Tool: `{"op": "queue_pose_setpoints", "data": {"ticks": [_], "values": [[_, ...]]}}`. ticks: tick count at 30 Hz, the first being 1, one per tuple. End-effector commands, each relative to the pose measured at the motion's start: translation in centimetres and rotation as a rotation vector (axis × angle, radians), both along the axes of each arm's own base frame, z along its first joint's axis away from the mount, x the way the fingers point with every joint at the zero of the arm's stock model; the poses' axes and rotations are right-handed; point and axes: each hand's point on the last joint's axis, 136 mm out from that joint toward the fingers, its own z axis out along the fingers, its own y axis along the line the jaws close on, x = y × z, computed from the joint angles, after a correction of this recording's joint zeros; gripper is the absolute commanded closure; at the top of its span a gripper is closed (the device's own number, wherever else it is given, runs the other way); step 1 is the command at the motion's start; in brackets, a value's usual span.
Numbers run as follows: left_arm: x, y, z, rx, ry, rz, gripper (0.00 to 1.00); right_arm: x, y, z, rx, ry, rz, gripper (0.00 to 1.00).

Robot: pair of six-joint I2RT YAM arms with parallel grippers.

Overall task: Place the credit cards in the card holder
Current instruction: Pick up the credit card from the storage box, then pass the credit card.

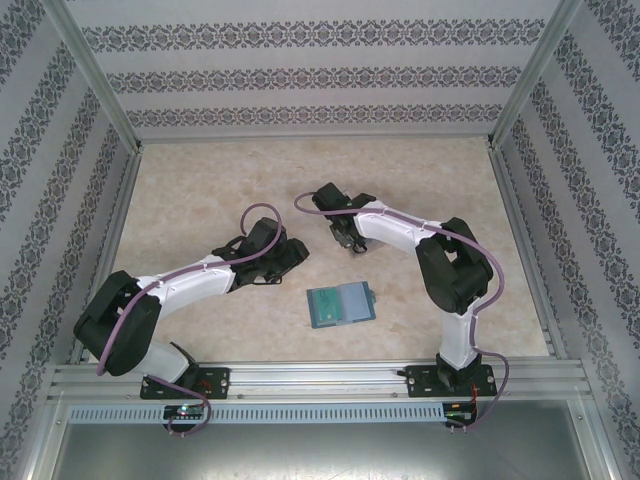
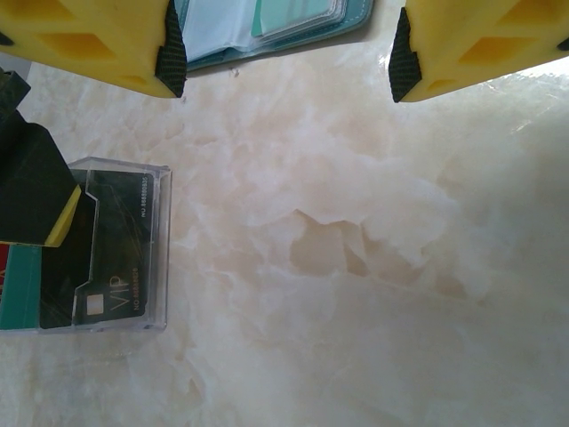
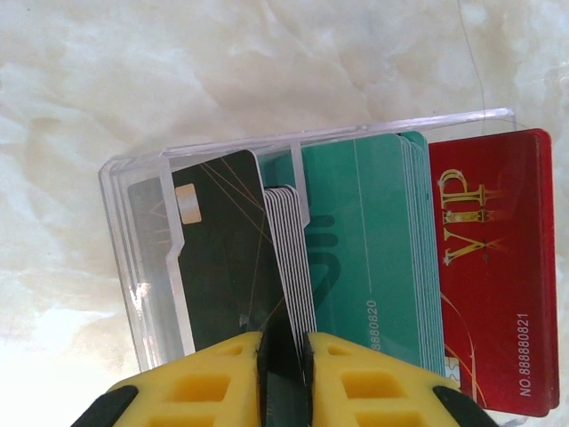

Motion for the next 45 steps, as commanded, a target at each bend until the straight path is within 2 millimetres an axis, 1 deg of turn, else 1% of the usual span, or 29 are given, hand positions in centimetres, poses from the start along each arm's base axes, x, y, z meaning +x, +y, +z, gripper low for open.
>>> {"op": "queue_pose_setpoints", "data": {"ticks": [1,3,5,6,8,15,17,20,24,26,28,33,35,39,41,45], "values": [[0.6,-0.2,0.3,-0.008,0.003,0.002,0.36,-0.1,-0.9,0.8,-0.008,-0.014,-0.01,0.88],[0.6,-0.2,0.3,-0.009,0.004,0.002,0.36,-0.1,-0.8,1.0,-0.001,-0.023,-0.007,0.89],[0.5,-0.1,0.2,-0.007,0.006,0.003,0.36,-0.1,-0.7,1.3,0.004,-0.027,-0.004,0.93],[0.5,-0.2,0.2,-0.009,0.005,0.003,0.36,-0.1,-0.7,1.5,0.004,-0.029,-0.004,0.93],[0.6,-0.2,0.2,-0.011,0.006,0.005,0.36,-0.3,-0.5,1.8,0.022,-0.024,0.004,1.0],[0.7,-0.4,0.2,-0.013,0.007,-0.003,0.36,-0.8,0.3,2.2,0.092,-0.002,0.007,1.0],[0.7,-0.5,0.3,-0.014,0.005,-0.007,0.36,-0.9,0.5,2.7,0.115,-0.004,0.004,1.0],[0.7,-0.5,0.5,-0.014,0.0,-0.011,0.36,-1.2,0.8,4.1,0.167,-0.019,-0.001,1.0],[0.9,-0.6,1.3,-0.033,-0.03,-0.013,0.36,-2.0,0.9,6.7,0.275,-0.05,-0.02,1.0],[1.0,-0.7,1.9,-0.044,-0.05,-0.017,0.36,-2.6,1.0,7.7,0.36,-0.043,-0.031,1.0],[1.1,-1.0,2.6,-0.06,-0.066,-0.027,0.36,-3.3,1.0,9.1,0.457,-0.052,-0.051,1.0],[1.7,-2.4,5.0,-0.137,-0.121,-0.065,0.37,-4.8,1.6,11.6,0.782,-0.024,-0.115,1.0],[1.9,-3.3,6.0,-0.18,-0.141,-0.094,0.37,-5.4,1.9,12.6,0.911,0.0,-0.134,1.0],[2.2,-5.2,7.9,-0.292,-0.161,-0.136,0.37,-6.6,2.8,14.0,1.134,0.049,-0.168,1.0],[2.5,-6.5,9.4,-0.375,-0.184,-0.164,0.37,-7.2,3.4,14.7,1.241,0.09,-0.178,1.0],[2.9,-8.5,12.0,-0.478,-0.221,-0.235,0.37,-8.1,4.0,15.2,1.355,0.149,-0.183,1.0]]}}
